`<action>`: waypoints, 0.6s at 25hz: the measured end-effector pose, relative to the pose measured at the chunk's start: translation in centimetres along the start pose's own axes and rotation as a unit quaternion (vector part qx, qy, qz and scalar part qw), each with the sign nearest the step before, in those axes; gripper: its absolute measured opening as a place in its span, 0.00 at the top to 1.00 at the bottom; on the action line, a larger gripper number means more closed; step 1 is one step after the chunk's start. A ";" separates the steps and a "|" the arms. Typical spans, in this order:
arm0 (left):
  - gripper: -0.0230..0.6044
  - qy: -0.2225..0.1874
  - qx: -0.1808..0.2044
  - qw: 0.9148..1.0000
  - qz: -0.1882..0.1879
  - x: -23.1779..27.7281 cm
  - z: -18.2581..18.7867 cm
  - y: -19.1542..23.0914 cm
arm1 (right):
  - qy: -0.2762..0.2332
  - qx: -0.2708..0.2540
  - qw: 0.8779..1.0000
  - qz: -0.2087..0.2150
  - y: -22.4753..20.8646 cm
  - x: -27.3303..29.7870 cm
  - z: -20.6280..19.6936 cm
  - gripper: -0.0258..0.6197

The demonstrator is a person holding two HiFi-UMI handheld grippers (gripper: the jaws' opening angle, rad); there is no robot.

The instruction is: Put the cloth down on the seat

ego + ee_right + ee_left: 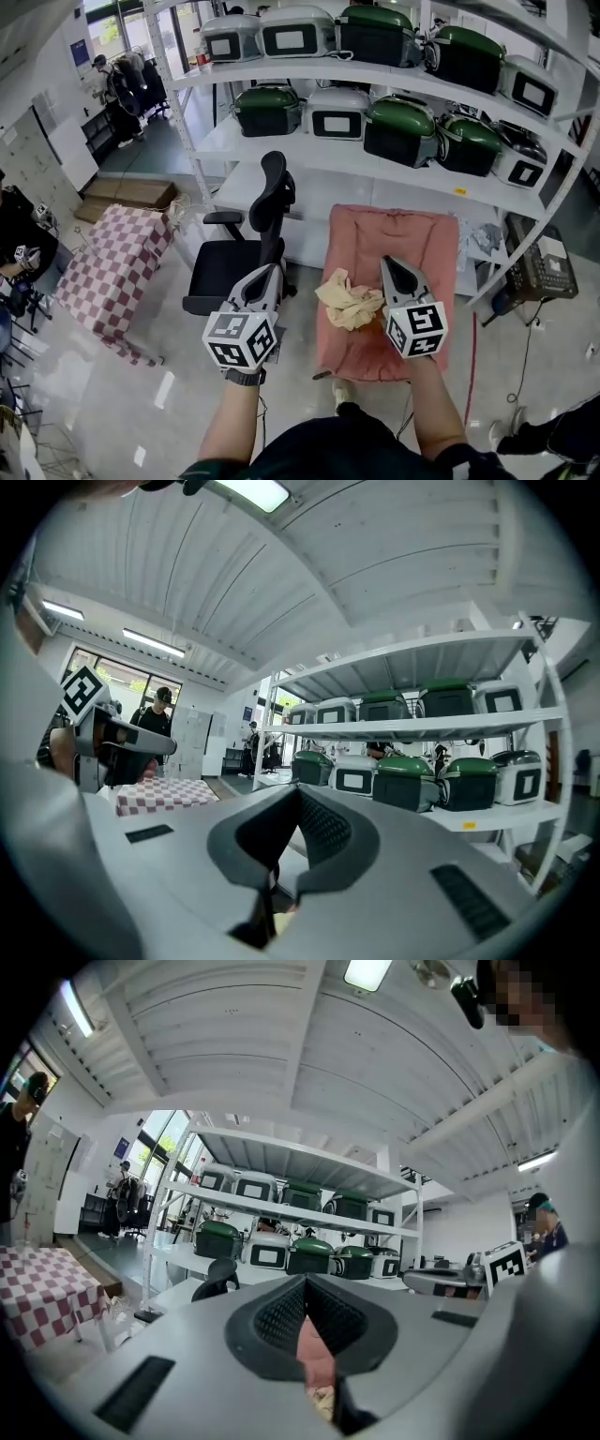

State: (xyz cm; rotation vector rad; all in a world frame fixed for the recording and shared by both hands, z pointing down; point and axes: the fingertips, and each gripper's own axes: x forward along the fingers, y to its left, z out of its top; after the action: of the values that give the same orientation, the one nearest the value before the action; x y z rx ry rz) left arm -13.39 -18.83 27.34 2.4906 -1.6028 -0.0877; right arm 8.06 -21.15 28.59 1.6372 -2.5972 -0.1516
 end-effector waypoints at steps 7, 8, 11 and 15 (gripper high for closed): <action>0.95 -0.002 0.002 1.000 -0.003 -0.2 0.2 -0.4 | -0.004 0.003 1.000 0.005 0.2 -0.4 0.2 0.95; 0.95 -0.002 0.003 1.000 -0.002 -0.2 0.2 -0.5 | -0.004 0.003 1.000 0.006 0.3 -0.4 0.3 0.95; 0.96 -0.002 0.006 1.000 -0.002 -0.3 0.3 -0.5 | -0.003 0.002 1.000 0.010 0.5 -0.5 0.2 0.95; 0.95 -0.002 0.008 1.000 -0.002 -0.4 0.3 -0.6 | -0.006 0.001 1.000 0.012 0.8 -0.6 0.3 0.95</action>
State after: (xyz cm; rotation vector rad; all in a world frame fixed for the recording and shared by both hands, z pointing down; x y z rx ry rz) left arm -13.07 -18.25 26.94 2.5088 -1.6059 -0.0809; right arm 7.59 -20.26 28.42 1.6088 -2.6261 -0.1561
